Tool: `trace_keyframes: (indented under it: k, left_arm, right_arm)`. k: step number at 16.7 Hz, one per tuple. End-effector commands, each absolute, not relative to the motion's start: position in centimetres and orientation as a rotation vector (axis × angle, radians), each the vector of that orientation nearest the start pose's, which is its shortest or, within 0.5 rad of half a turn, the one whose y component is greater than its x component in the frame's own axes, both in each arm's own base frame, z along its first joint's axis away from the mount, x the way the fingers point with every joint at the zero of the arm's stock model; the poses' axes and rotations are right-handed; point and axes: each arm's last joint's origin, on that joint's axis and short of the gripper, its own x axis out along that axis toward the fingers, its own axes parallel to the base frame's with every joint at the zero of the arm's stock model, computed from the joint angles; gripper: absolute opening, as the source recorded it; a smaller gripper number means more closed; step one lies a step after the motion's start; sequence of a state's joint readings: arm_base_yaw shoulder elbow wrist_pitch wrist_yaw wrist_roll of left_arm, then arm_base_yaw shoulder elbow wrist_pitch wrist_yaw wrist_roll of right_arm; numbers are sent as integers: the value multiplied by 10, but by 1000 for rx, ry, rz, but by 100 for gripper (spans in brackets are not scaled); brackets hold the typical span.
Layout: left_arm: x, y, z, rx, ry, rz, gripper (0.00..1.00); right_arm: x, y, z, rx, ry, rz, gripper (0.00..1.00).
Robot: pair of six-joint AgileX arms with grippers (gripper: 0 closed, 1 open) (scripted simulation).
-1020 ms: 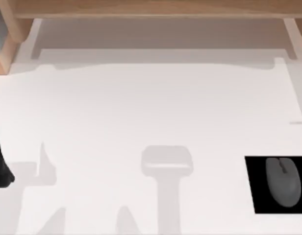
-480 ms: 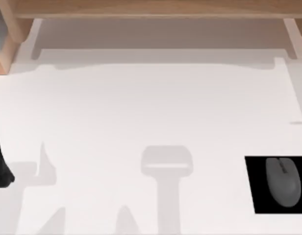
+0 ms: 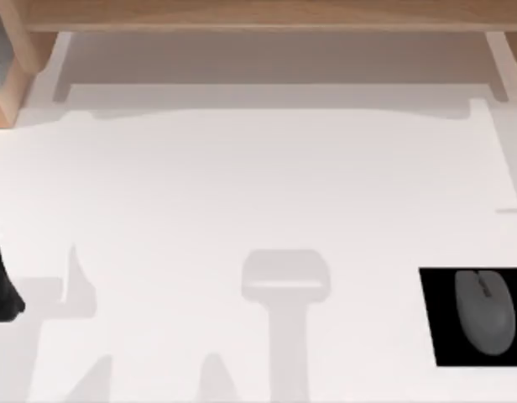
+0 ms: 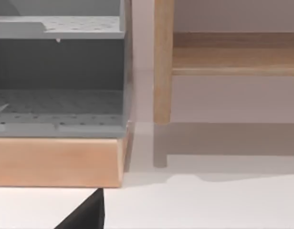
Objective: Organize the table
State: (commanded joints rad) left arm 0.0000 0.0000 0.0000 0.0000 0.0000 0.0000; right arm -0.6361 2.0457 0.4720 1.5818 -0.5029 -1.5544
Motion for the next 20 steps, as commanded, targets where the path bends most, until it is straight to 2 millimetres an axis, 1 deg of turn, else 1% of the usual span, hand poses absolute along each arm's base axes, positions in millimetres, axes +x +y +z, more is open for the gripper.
trace_keyframes:
  k: [3,4,13,20]
  left_arm:
    - [106,-1,160,0,0,0,100]
    - [106,-1,160,0,0,0,100]
    - [106,-1,160,0,0,0,100]
    - [106,-1,160,0,0,0,100]
  right_arm:
    - [251,-164,89,-1569,86,-86,2]
    - [251,-164,89,-1569,86,-86,0]
    - [252,-164,88,-1563,92,-83,0]
    - [295,-168,89,-1568,88,-93,0]
